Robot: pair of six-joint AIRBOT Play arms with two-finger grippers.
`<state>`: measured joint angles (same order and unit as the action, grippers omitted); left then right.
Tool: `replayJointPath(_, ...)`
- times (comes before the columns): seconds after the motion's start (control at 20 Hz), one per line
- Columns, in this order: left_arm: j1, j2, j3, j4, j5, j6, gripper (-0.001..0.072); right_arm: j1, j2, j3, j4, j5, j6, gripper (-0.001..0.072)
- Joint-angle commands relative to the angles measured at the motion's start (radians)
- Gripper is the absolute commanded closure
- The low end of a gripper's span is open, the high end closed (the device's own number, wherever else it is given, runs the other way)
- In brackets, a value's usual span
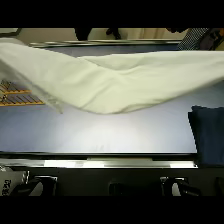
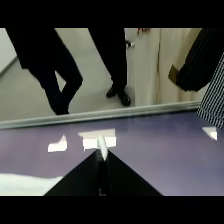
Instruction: Fold the clothes and pants, and hang the long-sleeved shirts on hangers.
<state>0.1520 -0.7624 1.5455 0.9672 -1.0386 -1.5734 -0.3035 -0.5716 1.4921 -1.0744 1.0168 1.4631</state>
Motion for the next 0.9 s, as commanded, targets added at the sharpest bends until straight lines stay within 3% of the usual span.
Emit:
replayJointPath(0.0,0.002,0.125,0.001,0.04,-0.043,-0.106,0.069,0.001,0.06,0.018,-0.034,-0.095,0.096,0.0681)
replayJointPath(0.1,0.002,0.108,-0.026,0.039,-0.115,-0.108,0.069,0.001,0.006,0.018,-0.037,-0.108,0.121,0.0681)
replayJointPath(0.25,-0.003,0.042,-0.177,0.024,-0.158,-0.115,0.069,0.002,-0.181,0.018,-0.005,-0.01,0.183,0.0681)
replayJointPath(0.45,-0.059,-0.148,-0.454,0.024,-0.04,-0.114,0.069,0.015,-0.583,0.014,0.093,0.141,0.18,0.0681)
replayJointPath(0.7,-0.144,-0.521,-0.562,0.004,0.219,-0.048,0.0688,0.14,-1.016,0.014,0.105,0.017,0.167,0.068)
replayJointPath(0.85,-0.145,-0.727,-0.502,-0.087,0.262,0.051,0.0688,0.216,-1.139,0.014,0.112,-0.162,0.168,0.068)
